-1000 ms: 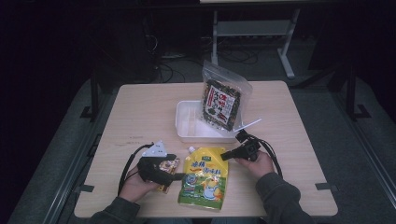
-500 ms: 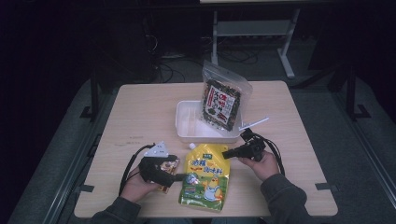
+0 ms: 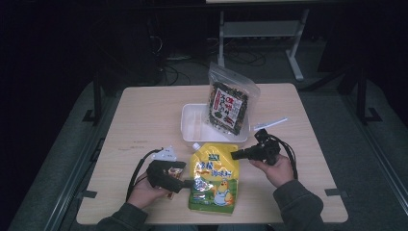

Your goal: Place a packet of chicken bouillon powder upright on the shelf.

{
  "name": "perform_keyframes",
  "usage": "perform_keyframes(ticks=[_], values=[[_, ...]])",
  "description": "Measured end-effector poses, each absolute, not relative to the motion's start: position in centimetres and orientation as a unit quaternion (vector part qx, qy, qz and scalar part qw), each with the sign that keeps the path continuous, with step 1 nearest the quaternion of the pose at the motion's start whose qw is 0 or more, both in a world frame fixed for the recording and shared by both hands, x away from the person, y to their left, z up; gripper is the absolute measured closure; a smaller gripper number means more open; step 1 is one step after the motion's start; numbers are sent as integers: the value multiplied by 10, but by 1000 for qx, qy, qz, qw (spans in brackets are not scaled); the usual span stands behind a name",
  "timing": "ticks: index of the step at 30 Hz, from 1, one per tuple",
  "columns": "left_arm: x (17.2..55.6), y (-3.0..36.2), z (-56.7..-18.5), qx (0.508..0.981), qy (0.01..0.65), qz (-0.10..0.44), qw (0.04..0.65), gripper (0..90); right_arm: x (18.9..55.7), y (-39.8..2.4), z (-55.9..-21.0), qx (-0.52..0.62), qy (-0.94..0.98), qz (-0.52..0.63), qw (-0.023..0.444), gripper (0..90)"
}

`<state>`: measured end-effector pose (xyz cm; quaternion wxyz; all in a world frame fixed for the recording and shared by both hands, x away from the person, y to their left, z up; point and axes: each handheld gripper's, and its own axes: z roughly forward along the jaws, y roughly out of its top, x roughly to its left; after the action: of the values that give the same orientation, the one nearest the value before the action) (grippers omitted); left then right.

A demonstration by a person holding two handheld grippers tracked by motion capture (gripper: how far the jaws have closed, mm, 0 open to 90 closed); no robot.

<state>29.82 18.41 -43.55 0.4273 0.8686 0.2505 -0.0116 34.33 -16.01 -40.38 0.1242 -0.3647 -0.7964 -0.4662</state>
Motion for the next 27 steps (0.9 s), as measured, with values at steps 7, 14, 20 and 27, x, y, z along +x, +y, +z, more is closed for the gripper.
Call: perform_keyframes(ticks=[7,14,20,27], values=[[302,177,-441,863,245,-61,437,302,341,-161,-397,-354,-791,-483,126,900],[305,181,-443,845,243,-107,464,472,338,-162,-390,-347,-787,-494,126,900],[305,181,-444,835,236,-134,478,588,335,-161,-383,-337,-787,-501,127,900],[306,185,-441,827,228,-143,494,711,334,-162,-377,-332,-785,-508,124,900]])
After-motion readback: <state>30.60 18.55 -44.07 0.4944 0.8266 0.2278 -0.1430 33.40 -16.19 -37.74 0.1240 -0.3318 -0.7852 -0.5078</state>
